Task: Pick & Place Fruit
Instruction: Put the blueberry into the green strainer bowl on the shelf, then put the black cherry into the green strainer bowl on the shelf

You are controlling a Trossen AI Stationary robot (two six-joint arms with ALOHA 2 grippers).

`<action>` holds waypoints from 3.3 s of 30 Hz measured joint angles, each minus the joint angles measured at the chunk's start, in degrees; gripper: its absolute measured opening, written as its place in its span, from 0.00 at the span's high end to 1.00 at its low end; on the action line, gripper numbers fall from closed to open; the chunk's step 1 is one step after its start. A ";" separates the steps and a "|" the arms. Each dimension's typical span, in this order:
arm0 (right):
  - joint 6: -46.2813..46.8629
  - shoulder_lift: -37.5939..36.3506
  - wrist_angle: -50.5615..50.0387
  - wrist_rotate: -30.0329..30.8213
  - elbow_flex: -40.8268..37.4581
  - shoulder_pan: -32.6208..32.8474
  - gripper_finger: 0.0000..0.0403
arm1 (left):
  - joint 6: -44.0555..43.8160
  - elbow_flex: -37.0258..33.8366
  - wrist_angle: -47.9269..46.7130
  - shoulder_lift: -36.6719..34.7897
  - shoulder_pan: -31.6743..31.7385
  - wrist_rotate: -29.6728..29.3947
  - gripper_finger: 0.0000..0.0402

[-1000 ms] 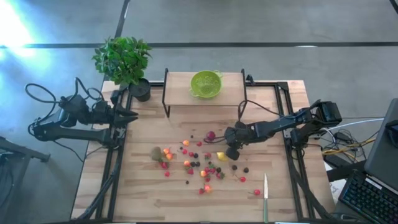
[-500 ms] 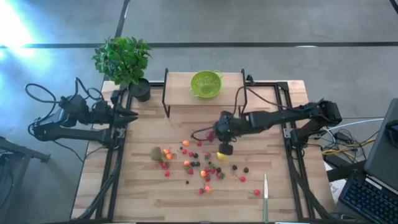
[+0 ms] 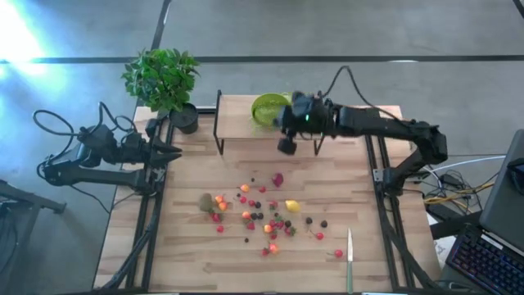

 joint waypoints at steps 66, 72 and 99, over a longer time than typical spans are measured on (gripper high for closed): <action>4.33 4.45 -0.74 -12.87 -0.32 -13.43 0.55 | -0.02 -0.02 0.00 -0.02 0.00 0.00 0.84; 5.34 4.30 -6.01 -13.12 3.90 -11.52 0.52 | 0.00 -0.01 0.01 -0.01 0.00 0.00 0.84; 23.41 4.15 -31.34 -14.29 3.30 26.62 0.80 | 0.00 -0.02 0.02 0.00 0.04 0.00 0.84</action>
